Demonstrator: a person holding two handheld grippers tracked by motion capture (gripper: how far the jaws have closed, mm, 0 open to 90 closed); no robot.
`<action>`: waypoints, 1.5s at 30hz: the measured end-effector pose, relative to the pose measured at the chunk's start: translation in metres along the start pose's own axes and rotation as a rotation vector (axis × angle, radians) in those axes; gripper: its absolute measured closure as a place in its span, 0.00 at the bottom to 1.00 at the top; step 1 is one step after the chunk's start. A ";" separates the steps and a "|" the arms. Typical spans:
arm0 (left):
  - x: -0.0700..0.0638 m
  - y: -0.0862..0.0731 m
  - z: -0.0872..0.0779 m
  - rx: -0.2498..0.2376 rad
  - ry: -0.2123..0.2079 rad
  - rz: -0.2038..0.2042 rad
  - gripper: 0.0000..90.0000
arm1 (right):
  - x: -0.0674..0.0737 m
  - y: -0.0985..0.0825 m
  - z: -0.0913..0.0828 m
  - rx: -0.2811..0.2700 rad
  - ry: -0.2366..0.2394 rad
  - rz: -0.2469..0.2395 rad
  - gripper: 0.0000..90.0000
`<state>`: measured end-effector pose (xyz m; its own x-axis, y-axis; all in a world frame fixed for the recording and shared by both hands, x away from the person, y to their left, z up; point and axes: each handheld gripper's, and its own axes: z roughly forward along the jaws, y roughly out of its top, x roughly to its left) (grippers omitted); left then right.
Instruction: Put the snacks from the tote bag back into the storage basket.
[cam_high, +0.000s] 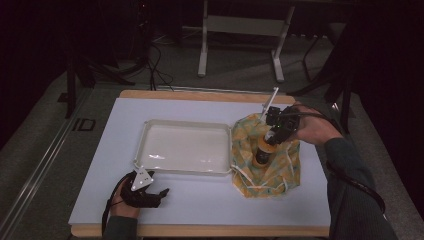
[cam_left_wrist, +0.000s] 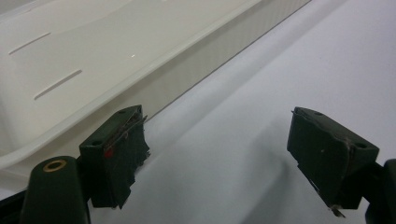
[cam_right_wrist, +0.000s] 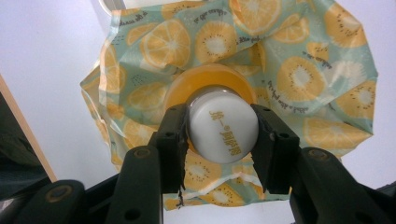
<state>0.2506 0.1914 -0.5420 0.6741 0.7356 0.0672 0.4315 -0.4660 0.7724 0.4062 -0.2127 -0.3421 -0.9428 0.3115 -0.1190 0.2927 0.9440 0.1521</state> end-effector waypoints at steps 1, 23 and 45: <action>0.000 0.000 0.000 0.000 0.000 0.001 0.22 | 0.000 0.000 -0.002 -0.001 -0.001 0.001 0.66; 0.000 0.000 0.000 0.003 0.000 0.002 0.22 | 0.007 0.007 -0.022 -0.011 -0.007 -0.034 0.66; 0.000 0.000 0.000 0.005 0.000 0.002 0.22 | 0.016 0.014 -0.044 -0.025 -0.029 -0.074 0.66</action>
<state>0.2508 0.1910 -0.5422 0.6750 0.7345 0.0690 0.4329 -0.4700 0.7692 0.3877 -0.1996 -0.2985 -0.9567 0.2441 -0.1588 0.2177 0.9617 0.1667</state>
